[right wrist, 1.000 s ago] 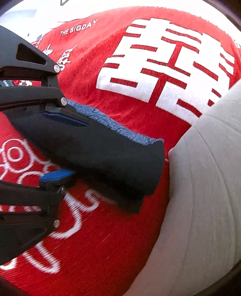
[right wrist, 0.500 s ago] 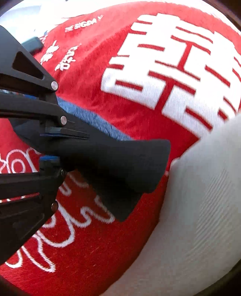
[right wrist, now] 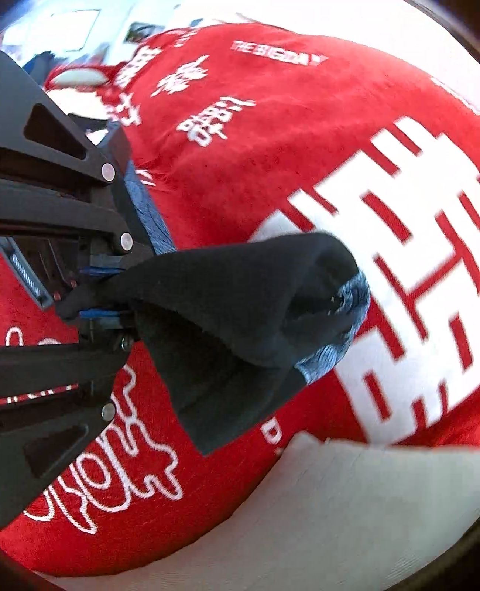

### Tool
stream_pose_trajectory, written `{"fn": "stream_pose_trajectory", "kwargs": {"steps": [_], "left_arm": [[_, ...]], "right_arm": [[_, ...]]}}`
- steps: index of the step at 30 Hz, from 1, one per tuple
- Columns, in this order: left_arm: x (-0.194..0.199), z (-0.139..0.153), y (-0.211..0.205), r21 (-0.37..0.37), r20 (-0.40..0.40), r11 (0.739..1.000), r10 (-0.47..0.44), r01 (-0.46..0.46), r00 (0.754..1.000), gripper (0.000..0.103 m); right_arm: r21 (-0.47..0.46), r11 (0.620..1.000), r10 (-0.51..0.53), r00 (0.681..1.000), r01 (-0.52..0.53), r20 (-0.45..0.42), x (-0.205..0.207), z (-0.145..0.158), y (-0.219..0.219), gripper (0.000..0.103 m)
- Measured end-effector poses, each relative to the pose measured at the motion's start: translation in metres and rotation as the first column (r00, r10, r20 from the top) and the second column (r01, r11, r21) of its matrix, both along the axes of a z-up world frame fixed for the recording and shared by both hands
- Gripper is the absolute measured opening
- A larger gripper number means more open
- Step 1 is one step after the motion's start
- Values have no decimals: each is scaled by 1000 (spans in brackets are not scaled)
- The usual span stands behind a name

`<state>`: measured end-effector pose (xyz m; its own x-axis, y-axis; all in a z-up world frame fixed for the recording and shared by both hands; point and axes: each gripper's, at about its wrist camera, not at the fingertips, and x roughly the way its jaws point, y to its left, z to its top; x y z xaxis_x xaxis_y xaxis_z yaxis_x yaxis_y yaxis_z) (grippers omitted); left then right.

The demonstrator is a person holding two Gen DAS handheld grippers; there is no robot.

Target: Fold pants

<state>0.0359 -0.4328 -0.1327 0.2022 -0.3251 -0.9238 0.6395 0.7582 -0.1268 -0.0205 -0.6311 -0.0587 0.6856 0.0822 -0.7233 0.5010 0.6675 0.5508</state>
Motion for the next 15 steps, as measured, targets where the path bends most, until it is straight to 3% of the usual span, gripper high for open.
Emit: {"fn": "stream_pose_trajectory", "kwargs": {"steps": [4, 7, 11, 15], "left_arm": [[11, 17, 23, -42, -55, 999, -1, -2, 999, 85], [26, 38, 67, -53, -29, 997, 53, -54, 998, 85], [55, 44, 127, -25, -26, 991, 128, -128, 991, 85], [71, 39, 178, 38, -19, 978, 207, -206, 978, 85]], "right_arm": [[-78, 994, 70, 997, -71, -15, 17, 19, 29, 14], [-148, 979, 134, 990, -139, -41, 30, 30, 57, 14], [-231, 945, 213, 971, -233, -109, 52, 30, 106, 14], [-310, 886, 287, 933, -344, -217, 77, 8, 162, 15]]}}
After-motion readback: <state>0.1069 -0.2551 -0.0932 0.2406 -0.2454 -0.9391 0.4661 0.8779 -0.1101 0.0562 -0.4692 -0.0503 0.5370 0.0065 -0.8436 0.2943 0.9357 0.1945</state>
